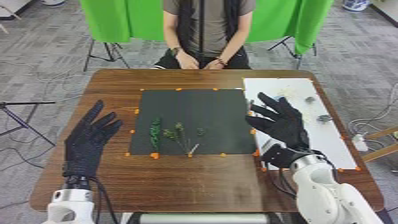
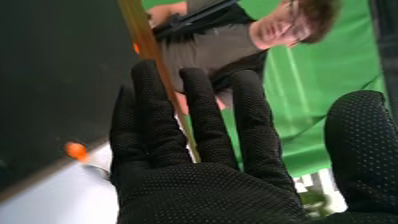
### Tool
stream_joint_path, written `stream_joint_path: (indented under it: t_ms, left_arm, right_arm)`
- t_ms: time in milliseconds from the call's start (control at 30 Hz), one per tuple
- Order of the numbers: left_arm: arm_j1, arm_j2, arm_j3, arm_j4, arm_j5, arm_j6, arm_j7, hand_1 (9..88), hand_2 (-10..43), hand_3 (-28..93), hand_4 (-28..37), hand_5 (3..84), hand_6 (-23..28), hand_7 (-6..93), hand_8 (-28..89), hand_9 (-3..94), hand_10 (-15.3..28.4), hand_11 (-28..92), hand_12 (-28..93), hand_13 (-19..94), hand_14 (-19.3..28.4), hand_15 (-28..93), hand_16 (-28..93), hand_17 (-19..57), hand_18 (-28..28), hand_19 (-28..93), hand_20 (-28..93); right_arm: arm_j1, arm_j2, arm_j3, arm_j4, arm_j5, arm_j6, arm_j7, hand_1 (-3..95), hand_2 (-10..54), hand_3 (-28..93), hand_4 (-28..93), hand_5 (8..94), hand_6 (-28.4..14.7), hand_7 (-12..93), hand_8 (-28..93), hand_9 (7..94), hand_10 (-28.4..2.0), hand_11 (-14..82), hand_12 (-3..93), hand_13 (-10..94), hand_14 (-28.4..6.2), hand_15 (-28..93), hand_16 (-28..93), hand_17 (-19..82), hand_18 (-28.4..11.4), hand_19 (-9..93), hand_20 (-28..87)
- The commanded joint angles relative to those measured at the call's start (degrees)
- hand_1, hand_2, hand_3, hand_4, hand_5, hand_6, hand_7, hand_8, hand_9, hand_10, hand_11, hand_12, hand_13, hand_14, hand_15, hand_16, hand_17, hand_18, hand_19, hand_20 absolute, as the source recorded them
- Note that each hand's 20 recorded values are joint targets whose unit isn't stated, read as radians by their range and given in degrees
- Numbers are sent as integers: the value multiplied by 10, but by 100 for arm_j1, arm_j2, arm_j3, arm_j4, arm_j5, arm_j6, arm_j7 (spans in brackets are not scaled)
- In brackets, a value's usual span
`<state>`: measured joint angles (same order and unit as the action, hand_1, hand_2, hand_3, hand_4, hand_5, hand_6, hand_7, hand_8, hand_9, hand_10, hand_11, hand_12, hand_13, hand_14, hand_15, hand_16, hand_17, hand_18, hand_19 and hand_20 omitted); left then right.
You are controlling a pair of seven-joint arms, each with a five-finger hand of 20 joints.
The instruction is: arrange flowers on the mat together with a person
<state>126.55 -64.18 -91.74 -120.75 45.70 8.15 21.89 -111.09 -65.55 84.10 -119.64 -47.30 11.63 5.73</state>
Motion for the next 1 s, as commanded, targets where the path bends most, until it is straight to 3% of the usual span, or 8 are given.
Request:
stream_joint_path:
  t_ms: [33, 233, 300, 567, 600, 767, 833, 1000]
  left_arm:
    - [-12, -71, -85, 59, -25, -1, 20, 184, 98, 732, -283, 346, 57, 101, -87, 371, 177, 199, 110, 283, 239, 446, -55, -61, 235, 577, 19]
    - [-5, -143, -163, 41, 23, -85, -81, 184, 98, 731, -283, 357, 63, 101, -86, 376, 182, 209, 111, 286, 243, 460, -64, -57, 238, 584, 29]
    - [-22, -135, -139, 50, -18, -90, -38, 185, 98, 731, -283, 355, 64, 101, -86, 376, 182, 209, 110, 287, 243, 462, -66, -56, 239, 585, 30]
    - [-62, -168, -127, 56, 33, -146, -112, 185, 98, 730, -283, 352, 65, 102, -86, 376, 183, 210, 109, 289, 243, 464, -70, -54, 239, 585, 32]
    - [-63, -126, -100, 54, 4, -117, -52, 185, 98, 730, -283, 351, 66, 102, -86, 376, 183, 210, 109, 289, 243, 464, -71, -55, 239, 585, 32]
    - [-78, -209, -121, 97, -54, -160, -192, 187, 98, 730, -283, 345, 64, 102, -85, 376, 182, 212, 109, 288, 243, 465, -71, -55, 239, 585, 33]
    - [-97, -141, -69, 93, -173, 16, -98, 187, 98, 731, -283, 343, 65, 102, -85, 376, 183, 212, 109, 289, 243, 465, -71, -54, 239, 586, 33]
    - [-66, -86, -91, 62, -153, -7, -53, 188, 97, 733, -283, 339, 64, 106, -85, 374, 183, 214, 111, 289, 243, 467, -72, -54, 240, 587, 33]
  right_arm:
    - [149, -80, -53, 60, -269, 23, -71, 141, 133, 717, -272, 461, -4, 126, -121, 494, -165, 98, 143, 379, -212, 358, 147, 33, -208, 447, 172]
    - [217, -103, -65, 67, -300, 28, -21, 138, 135, 717, -271, 465, -4, 128, -125, 499, -167, 106, 140, 387, -208, 385, 134, 33, -208, 451, 179]
    - [216, -105, -72, 61, -270, 84, -57, 137, 135, 718, -270, 465, -4, 128, -125, 500, -167, 106, 139, 387, -208, 386, 131, 34, -208, 451, 179]
    - [229, -11, -207, 40, -184, 460, -181, 135, 135, 720, -269, 466, -3, 128, -125, 505, -166, 108, 138, 389, -207, 387, 125, 35, -208, 451, 179]
    - [254, -14, -223, 50, -128, 490, -200, 134, 135, 723, -268, 469, -4, 130, -124, 511, -167, 110, 139, 393, -208, 388, 125, 36, -208, 450, 179]
    - [297, 42, -297, 42, -432, 590, -189, 132, 135, 728, -268, 481, -7, 134, -127, 522, -167, 121, 139, 403, -205, 399, 125, 37, -209, 457, 181]
    - [329, 58, -329, 49, -528, 580, -167, 131, 135, 731, -267, 481, -6, 135, -128, 523, -167, 122, 138, 404, -205, 401, 124, 38, -208, 458, 181]
    - [350, 61, -348, 42, -326, 675, -168, 128, 135, 737, -267, 484, -8, 137, -128, 527, -170, 124, 138, 407, -204, 402, 121, 40, -214, 460, 180]
